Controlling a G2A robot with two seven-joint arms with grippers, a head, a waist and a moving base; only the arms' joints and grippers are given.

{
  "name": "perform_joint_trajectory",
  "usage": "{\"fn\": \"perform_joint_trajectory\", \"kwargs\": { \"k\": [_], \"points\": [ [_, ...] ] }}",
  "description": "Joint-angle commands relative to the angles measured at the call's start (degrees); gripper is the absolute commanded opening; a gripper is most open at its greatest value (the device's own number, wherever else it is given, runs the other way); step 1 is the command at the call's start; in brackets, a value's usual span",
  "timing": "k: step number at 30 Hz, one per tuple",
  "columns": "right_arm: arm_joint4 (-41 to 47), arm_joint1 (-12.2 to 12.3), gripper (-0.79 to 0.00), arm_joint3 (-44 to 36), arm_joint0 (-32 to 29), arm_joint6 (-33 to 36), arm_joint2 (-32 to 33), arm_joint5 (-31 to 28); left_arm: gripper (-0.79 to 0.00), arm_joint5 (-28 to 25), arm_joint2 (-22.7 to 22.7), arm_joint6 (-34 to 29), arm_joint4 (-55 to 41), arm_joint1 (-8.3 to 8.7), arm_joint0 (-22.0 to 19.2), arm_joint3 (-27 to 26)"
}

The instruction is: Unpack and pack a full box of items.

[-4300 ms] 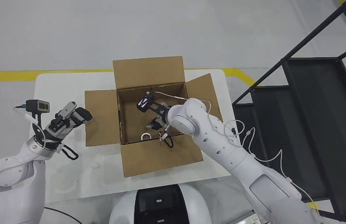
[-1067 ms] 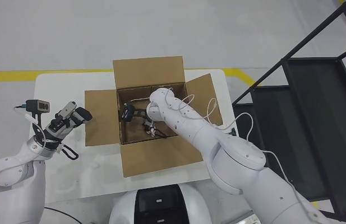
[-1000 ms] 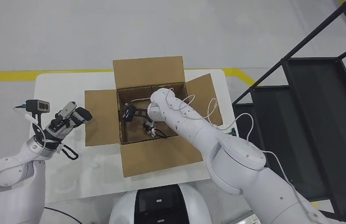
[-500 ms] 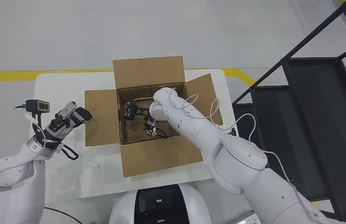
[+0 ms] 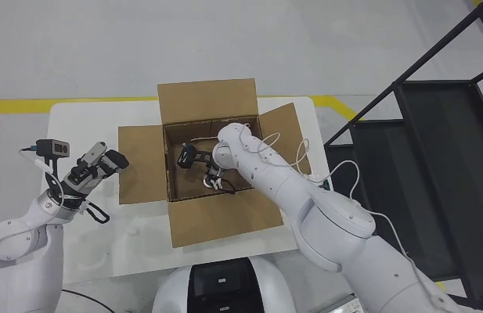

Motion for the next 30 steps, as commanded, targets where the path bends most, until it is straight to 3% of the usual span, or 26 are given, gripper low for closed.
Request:
{"fn": "perform_joint_trajectory", "kwargs": {
  "k": [1, 5, 8, 9, 20, 30],
  "points": [
    [-0.21, -0.04, -0.493, -0.05, -0.21, 0.13, -0.06, 0.07, 0.0, 0.0, 0.0, 0.0, 0.0, 0.0, 0.0, 0.0],
    [-0.84, -0.21, -0.542, 0.03, -0.51, 0.21, -0.27, 0.33, 0.0, 0.0, 0.0, 0.0, 0.0, 0.0, 0.0, 0.0],
    [-0.9, -0.33, -0.677, 0.15, -0.47, -0.03, -0.16, 0.53, 0.0, 0.0, 0.0, 0.0, 0.0, 0.0, 0.0, 0.0],
    [-0.93, -0.35, -0.785, 0.17, -0.44, -0.17, -0.11, 0.65, 0.0, 0.0, 0.0, 0.0, 0.0, 0.0, 0.0, 0.0],
    [-0.18, 0.82, -0.785, -1.51, 1.06, -2.49, 2.46, 1.16, 0.0, 0.0, 0.0, 0.0, 0.0, 0.0, 0.0, 0.0],
    [1.37, 7.08, -0.785, -11.91, -1.59, -2.02, 10.14, -1.52, 0.0, 0.0, 0.0, 0.0, 0.0, 0.0, 0.0, 0.0]
  ]
}}
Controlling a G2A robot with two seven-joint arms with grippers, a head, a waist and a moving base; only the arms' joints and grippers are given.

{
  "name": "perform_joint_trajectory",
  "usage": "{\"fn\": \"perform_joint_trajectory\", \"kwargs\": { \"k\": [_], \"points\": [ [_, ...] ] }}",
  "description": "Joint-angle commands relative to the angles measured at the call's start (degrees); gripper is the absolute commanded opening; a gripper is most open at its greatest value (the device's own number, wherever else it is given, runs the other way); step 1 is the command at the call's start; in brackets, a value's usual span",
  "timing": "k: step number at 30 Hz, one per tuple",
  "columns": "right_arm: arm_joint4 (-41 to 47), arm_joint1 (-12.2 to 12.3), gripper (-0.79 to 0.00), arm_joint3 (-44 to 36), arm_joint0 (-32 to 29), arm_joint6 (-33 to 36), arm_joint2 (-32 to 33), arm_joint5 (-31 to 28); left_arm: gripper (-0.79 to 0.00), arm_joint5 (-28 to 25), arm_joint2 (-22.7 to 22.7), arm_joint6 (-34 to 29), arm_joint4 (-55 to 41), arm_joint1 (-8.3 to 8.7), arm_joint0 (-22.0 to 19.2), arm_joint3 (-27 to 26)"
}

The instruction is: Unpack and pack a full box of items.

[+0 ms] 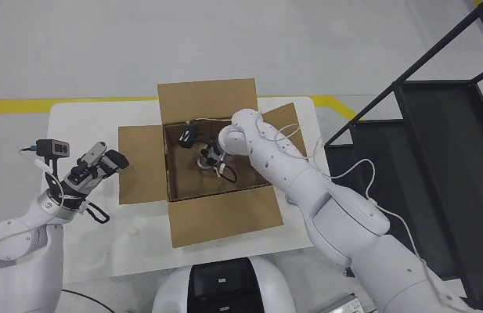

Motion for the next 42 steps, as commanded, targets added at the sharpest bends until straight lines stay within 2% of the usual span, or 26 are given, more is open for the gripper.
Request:
{"fn": "perform_joint_trajectory", "kwargs": {
  "k": [1, 5, 10, 13, 16, 18, 42],
  "points": [
    [0.7, 1.74, -0.785, -3.95, -1.74, 0.58, 2.4, -0.95, 0.0, 0.0, 0.0, 0.0, 0.0, 0.0, 0.0, 0.0],
    [2.45, 5.91, -0.785, -15.53, -7.56, 2.26, 9.27, -2.88, 0.0, 0.0, 0.0, 0.0, 0.0, 0.0, 0.0, 0.0],
    [4.83, 10.96, -0.785, -36.12, -19.53, 7.87, 19.72, -4.73, 0.0, 0.0, 0.0, 0.0, 0.0, 0.0, 0.0, 0.0],
    [7.21, 12.97, -0.785, -46.54, -26.38, 10.84, 24.85, -5.37, 0.0, 0.0, 0.0, 0.0, 0.0, 0.0, 0.0, 0.0],
    [10.08, 14.2, -0.785, -52.27, -30.73, 11.02, 28.42, -6.28, 0.0, 0.0, 0.0, 0.0, 0.0, 0.0, 0.0, 0.0],
    [12.0, 14.71, -0.785, -53.81, -32.47, 9.59, 30.09, -6.89, 0.0, 0.0, 0.0, 0.0, 0.0, 0.0, 0.0, 0.0],
    [12.0, 14.71, -0.785, -53.81, -32.47, 9.59, 30.09, -6.89, 0.0, 0.0, 0.0, 0.0, 0.0, 0.0, 0.0, 0.0]
  ]
}}
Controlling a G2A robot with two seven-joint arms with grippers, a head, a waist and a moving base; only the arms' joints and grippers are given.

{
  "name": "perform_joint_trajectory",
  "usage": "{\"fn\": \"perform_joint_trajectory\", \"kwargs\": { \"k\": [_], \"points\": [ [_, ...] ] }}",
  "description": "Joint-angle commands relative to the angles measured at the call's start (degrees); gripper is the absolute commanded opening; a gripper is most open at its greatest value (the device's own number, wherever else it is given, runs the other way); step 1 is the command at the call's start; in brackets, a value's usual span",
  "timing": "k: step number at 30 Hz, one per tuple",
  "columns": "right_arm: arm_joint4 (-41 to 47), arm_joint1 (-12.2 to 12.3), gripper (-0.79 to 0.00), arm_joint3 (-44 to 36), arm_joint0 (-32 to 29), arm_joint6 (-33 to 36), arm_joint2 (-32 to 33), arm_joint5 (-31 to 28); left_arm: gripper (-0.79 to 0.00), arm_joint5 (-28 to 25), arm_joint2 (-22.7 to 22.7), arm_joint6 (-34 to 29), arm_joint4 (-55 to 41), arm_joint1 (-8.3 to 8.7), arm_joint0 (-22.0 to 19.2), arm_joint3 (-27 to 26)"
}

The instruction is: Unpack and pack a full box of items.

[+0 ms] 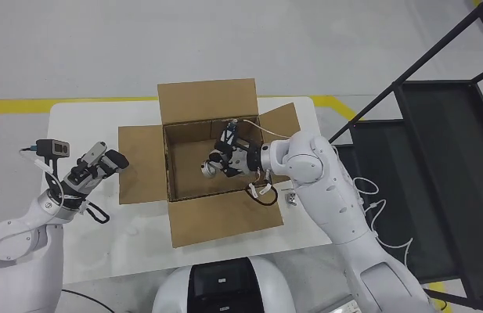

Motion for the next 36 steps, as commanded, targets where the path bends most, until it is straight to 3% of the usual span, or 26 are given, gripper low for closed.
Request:
{"fn": "perform_joint_trajectory", "kwargs": {
  "k": [1, 19, 23, 30, 36],
  "points": [
    [0.0, 0.0, -0.785, 0.0, 0.0, 0.0, 0.0, 0.0, 0.0, 0.0, 0.0, 0.0, 0.0, 0.0, 0.0, 0.0],
    [-0.48, 0.6, -0.785, -1.26, -2.14, -2.44, 0.61, -1.45, 0.0, 0.0, 0.0, 0.0, 0.0, 0.0, 0.0, 0.0],
    [0.55, 2.16, -0.785, -6.19, -6.49, -1.3, 4.74, -4.82, 0.0, 0.0, 0.0, 0.0, 0.0, 0.0, 0.0, 0.0],
    [5.58, 6.03, -0.785, -18.34, -19.35, -1.56, 15.82, -7.37, 0.0, 0.0, 0.0, 0.0, 0.0, 0.0, 0.0, 0.0],
    [9.27, 10.34, -0.785, -19.0, -28.02, -4.39, 22.57, -10.2, 0.0, 0.0, 0.0, 0.0, 0.0, 0.0, 0.0, 0.0]
  ]
}}
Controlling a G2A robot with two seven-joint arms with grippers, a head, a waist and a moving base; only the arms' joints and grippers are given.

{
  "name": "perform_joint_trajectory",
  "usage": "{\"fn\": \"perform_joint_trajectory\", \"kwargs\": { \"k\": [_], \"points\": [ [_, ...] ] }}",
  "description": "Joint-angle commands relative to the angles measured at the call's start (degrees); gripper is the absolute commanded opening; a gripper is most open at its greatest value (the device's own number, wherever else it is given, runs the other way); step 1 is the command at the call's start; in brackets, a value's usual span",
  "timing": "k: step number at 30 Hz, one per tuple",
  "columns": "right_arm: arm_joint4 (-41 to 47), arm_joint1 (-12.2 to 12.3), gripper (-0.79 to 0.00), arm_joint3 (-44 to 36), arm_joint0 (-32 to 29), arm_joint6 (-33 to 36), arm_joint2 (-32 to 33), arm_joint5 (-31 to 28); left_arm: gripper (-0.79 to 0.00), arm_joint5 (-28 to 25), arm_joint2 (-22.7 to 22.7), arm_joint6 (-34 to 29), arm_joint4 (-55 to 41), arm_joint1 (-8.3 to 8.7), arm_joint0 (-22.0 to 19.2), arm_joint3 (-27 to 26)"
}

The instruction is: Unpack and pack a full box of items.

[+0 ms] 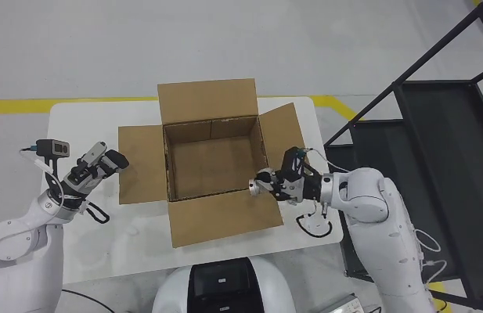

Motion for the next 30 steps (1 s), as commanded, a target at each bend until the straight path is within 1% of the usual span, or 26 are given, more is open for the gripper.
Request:
{"fn": "perform_joint_trajectory", "kwargs": {
  "k": [1, 2, 6, 8, 10, 12, 15, 20, 30],
  "points": [
    [0.04, 1.42, -0.785, 1.24, -2.15, -0.34, 1.78, -0.34, 0.0, 0.0, 0.0, 0.0, 0.0, 0.0, 0.0, 0.0],
    [-0.51, 2.07, -0.785, 1.71, -2.98, 0.07, 2.71, 0.08, 0.0, 0.0, 0.0, 0.0, 0.0, 0.0, 0.0, 0.0],
    [1.78, 4.31, -0.785, 3.91, -6.11, -2.1, 3.92, -2.1, 0.0, 0.0, 0.0, 0.0, 0.0, 0.0, 0.0, 0.0],
    [4.91, 5.37, -0.785, 4.99, -7.67, -4.14, 4.72, -4.14, 0.0, 0.0, 0.0, 0.0, 0.0, 0.0, 0.0, 0.0],
    [6.24, 6.49, -0.785, 5.73, -9.13, -5.43, 5.9, -5.43, 0.0, 0.0, 0.0, 0.0, 0.0, 0.0, 0.0, 0.0],
    [6.22, 7.47, -0.785, 6.77, -10.3, -5.15, 7.24, -5.14, 0.0, 0.0, 0.0, 0.0, 0.0, 0.0, 0.0, 0.0],
    [6.1, 8.34, -0.785, 9.25, -10.45, -2.8, 8.75, -2.62, 0.0, 0.0, 0.0, 0.0, 0.0, 0.0, 0.0, 0.0],
    [3.89, 8.92, -0.785, 14.22, -8.64, -1.42, 8.21, 1.84, 0.0, 0.0, 0.0, 0.0, 0.0, 0.0, 0.0, 0.0],
    [-10.84, 9.12, -0.785, 21.55, -5.02, -2.83, 3.45, 14.57, 0.0, 0.0, 0.0, 0.0, 0.0, 0.0, 0.0, 0.0]
  ]
}}
